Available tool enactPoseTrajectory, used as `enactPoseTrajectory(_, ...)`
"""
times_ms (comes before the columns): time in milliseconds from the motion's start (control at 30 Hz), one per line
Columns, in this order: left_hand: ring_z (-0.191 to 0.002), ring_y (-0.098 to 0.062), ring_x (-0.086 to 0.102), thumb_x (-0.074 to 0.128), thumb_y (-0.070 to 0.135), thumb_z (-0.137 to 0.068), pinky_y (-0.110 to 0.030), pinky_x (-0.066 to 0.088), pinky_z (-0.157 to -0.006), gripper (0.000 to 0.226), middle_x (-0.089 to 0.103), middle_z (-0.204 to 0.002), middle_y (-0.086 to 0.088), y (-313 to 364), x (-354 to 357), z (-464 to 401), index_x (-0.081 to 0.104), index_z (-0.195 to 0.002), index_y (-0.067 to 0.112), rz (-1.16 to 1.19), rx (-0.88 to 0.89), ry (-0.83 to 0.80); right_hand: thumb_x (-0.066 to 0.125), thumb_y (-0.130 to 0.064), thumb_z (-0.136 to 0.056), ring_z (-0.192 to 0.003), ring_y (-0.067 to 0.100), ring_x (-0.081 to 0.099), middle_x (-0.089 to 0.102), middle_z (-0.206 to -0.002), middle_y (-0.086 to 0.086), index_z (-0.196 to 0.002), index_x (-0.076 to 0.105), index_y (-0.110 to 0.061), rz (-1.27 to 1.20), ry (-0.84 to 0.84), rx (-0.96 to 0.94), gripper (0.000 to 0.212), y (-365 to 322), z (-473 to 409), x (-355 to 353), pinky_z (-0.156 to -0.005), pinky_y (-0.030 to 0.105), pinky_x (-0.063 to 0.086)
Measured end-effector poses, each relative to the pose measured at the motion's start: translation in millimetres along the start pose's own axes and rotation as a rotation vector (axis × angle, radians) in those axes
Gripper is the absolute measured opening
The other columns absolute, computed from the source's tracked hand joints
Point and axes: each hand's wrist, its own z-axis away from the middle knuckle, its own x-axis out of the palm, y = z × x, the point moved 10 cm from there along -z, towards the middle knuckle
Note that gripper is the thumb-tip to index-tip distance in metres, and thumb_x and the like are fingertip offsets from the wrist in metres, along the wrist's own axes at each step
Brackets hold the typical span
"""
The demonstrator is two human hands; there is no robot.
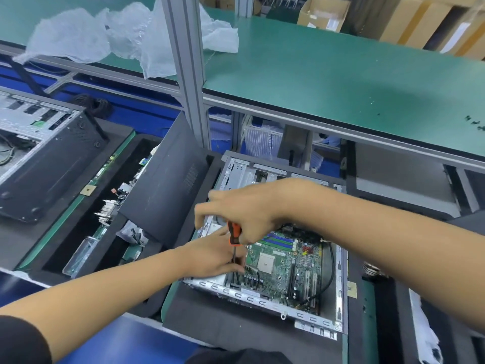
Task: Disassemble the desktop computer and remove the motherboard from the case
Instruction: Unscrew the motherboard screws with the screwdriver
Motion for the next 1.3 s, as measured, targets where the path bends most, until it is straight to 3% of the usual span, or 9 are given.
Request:
enactPoseTrajectory(133,-0.092,0.024,0.025,0.047,0.054,-0.100,0.007,0.002,-0.091,0.031,0.043,-0.083,0.022,-7.2,0.7,-2.4,0.060,-0.095,0.027,-0.033,-0.034,0.062,0.046,-0.052,-0.096,-0.058,0.022,0.041,0.041,-0.070,0.000,-0.112,0.047,-0.024,0.431,0.086,0.199,0.032,17.9,5.7,-14.4,-0.053,0.035,0.031)
enactPoseTrajectory(267,-0.088,0.014,0.028,0.053,0.047,-0.100,0.007,-0.001,-0.092,0.025,0.055,-0.083,0.016,-0.4,-1.1,-3.4,0.059,-0.093,0.024,-0.068,0.026,0.069,0.050,-0.036,-0.097,-0.058,0.010,0.041,0.046,-0.065,-0.004,-0.090,0.049,-0.022,0.283,0.059,0.092,0.017,9.7,5.1,-11.5,-0.055,0.035,0.030)
enactPoseTrajectory(367,-0.085,0.003,0.034,0.047,0.055,-0.101,0.001,0.015,-0.089,0.030,0.062,-0.088,0.013,1.4,-3.7,-2.5,0.058,-0.095,0.028,-0.056,0.027,0.066,0.060,-0.023,-0.090,-0.067,0.006,0.047,0.046,-0.074,-0.010,-0.087,0.053,-0.024,0.175,0.050,0.021,0.007,4.8,9.0,-12.1,-0.056,0.033,0.033)
enactPoseTrajectory(500,-0.088,0.001,0.034,0.044,0.059,-0.101,-0.015,0.020,-0.075,0.035,0.062,-0.090,0.009,1.1,-1.6,-2.4,0.059,-0.097,0.028,-0.079,0.009,0.057,0.059,0.001,-0.076,-0.072,0.005,0.044,0.035,-0.088,-0.010,-0.084,0.069,-0.021,0.059,0.014,-0.029,0.025,1.8,10.2,-5.4,-0.053,0.027,0.029)
enactPoseTrajectory(633,-0.092,-0.005,0.037,0.039,0.058,-0.103,-0.002,0.003,-0.102,0.035,0.059,-0.087,0.016,3.9,-4.2,-1.0,0.058,-0.089,0.032,-0.186,0.045,0.112,0.062,-0.030,-0.092,-0.073,0.013,0.049,0.047,-0.099,-0.003,-0.121,0.054,-0.025,0.174,0.048,0.029,0.030,5.1,7.1,-4.8,-0.057,0.033,0.033)
enactPoseTrajectory(767,-0.079,0.005,0.030,0.032,0.061,-0.102,0.001,0.002,-0.100,0.036,0.061,-0.081,0.017,0.6,0.3,-3.7,0.052,-0.085,0.036,-0.161,0.011,0.092,0.036,-0.047,-0.102,-0.051,0.023,0.035,0.036,-0.063,0.002,-0.110,0.054,-0.018,0.594,0.183,0.165,0.035,6.8,7.9,-16.8,-0.048,0.033,0.022)
enactPoseTrajectory(967,-0.083,0.004,0.021,0.037,0.060,-0.103,-0.006,0.007,-0.099,0.032,0.056,-0.080,0.017,0.0,2.2,-2.9,0.051,-0.087,0.035,-0.185,0.043,0.107,0.056,-0.025,-0.091,-0.064,0.013,0.046,0.048,-0.074,-0.005,-0.088,0.052,-0.022,0.169,0.110,0.067,0.006,10.1,12.6,-17.3,-0.055,0.034,0.029)
enactPoseTrajectory(1133,-0.082,0.000,0.023,0.040,0.058,-0.102,-0.021,0.012,-0.072,0.034,0.050,-0.079,0.016,7.0,-0.1,-3.6,0.056,-0.089,0.031,-0.229,0.065,0.100,0.056,0.004,-0.071,-0.077,0.003,0.046,0.039,-0.096,-0.007,-0.090,0.068,-0.019,-0.105,0.033,0.014,0.032,5.2,21.3,-2.5,-0.052,0.018,0.029)
enactPoseTrajectory(1300,-0.082,0.001,0.021,0.044,0.055,-0.102,0.000,0.008,-0.092,0.029,0.055,-0.074,0.018,5.5,-1.9,-0.9,0.054,-0.086,0.031,-0.211,0.053,0.122,0.045,-0.044,-0.098,-0.058,0.020,0.040,0.042,-0.074,0.001,-0.106,0.047,-0.021,0.386,0.156,0.129,0.025,5.2,16.8,-9.9,-0.050,0.034,0.022)
